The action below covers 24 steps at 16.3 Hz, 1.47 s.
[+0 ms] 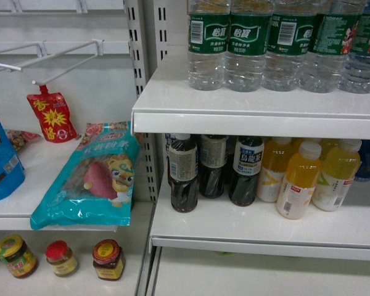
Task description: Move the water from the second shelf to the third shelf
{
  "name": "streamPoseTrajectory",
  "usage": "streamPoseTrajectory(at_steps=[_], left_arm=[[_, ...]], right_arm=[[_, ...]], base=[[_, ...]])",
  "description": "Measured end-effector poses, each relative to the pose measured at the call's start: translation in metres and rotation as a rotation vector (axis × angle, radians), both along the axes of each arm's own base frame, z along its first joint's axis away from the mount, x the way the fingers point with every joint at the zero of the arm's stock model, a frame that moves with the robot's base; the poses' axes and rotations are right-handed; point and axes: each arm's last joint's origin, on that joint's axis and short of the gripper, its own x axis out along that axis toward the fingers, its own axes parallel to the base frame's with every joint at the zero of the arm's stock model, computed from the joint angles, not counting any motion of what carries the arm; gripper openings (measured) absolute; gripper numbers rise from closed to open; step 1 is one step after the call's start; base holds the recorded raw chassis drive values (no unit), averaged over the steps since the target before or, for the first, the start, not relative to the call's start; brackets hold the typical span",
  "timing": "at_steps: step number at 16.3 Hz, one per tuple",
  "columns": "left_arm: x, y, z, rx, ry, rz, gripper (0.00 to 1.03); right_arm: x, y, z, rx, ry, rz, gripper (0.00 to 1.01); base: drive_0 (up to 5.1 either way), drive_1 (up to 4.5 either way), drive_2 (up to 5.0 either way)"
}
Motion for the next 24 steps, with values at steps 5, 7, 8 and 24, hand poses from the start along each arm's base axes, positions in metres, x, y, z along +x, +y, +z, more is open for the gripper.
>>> streamPoseTrajectory(at_steps=[5, 7, 8, 24], left_arm=[[0.0, 0.0, 0.0, 0.0, -0.001, -0.002, 0.98], [0.0, 0.0, 0.0, 0.0, -0.001, -0.003, 0.98], [0.0, 0.0, 0.0, 0.0, -0.001, -0.002, 0.98], [0.0, 0.0, 0.0, 0.0, -0.001, -0.003, 0.98]], right_arm=[[0.0, 0.0, 0.0, 0.0, -0.001, 0.0, 0.42], [0.0, 0.0, 0.0, 0.0, -0.001, 0.0, 0.42], [0.0, 0.0, 0.0, 0.0, -0.001, 0.0, 0.42], [0.182, 0.082, 0.003, -0.237, -0.025, -0.06, 0.42]], base=[[-5.0, 2.5, 2.5], [-5.0, 2.5, 2.5], [-5.0, 2.5, 2.5], [-5.0, 2.5, 2.5]])
